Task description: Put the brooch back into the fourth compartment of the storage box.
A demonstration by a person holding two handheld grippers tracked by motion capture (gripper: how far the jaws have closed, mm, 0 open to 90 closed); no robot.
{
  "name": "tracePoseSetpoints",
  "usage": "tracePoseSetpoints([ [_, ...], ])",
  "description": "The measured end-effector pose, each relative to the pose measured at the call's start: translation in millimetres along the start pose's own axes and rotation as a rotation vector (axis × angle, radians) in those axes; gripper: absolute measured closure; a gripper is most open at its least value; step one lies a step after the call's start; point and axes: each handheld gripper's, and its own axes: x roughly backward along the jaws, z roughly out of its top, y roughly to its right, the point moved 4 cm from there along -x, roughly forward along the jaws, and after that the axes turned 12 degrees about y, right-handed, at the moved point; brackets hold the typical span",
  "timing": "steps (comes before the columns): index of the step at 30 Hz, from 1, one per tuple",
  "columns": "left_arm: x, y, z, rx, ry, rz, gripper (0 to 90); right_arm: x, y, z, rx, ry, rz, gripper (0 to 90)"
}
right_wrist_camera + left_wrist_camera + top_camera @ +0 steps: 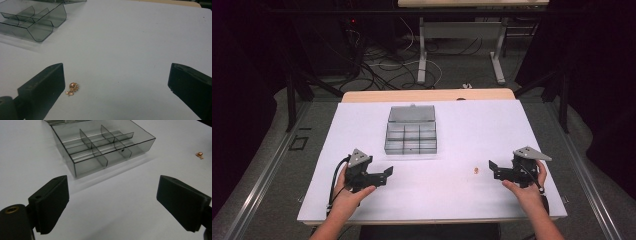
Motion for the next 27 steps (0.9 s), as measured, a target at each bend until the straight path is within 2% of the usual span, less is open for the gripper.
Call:
tracePoseSetpoints([
  [4, -9.7, 11.4, 7.6, 0.023, 0.010, -0.018, 16.0, 1.0, 0.0, 0.0, -0.008, -0.005, 0.007, 0.7],
  [7, -15.1, 17.1, 11.6, 0.038, 0.008, -0.035, 16.6, 1.3, 1.0, 0.3, -0.007, -0.002, 0.004, 0.7],
  [9, -24.4, 26.0, 18.4, 0.043, 0.005, -0.053, 18.3, 1.0, 1.4, 0.5, -0.004, 0.006, -0.002, 0.7],
  [12, -33.6, 35.6, 25.2, 0.043, -0.003, -0.072, 20.1, 1.6, 1.7, 0.2, -0.008, 0.000, -0.002, 0.7],
  [16, -44.0, 47.6, 32.5, 0.045, -0.037, -0.103, 22.7, 1.6, 1.7, -0.1, -0.023, -0.002, 0.004, 0.7],
  [23, -60.8, 60.6, 41.8, 0.013, -0.059, -0.125, 24.0, 1.6, 3.0, 0.1, -0.021, 0.003, 0.005, 0.7],
  [27, -69.7, 65.3, 44.8, 0.035, -0.081, -0.140, 25.7, 0.6, 3.3, -0.4, -0.026, 0.007, -0.002, 0.7],
])
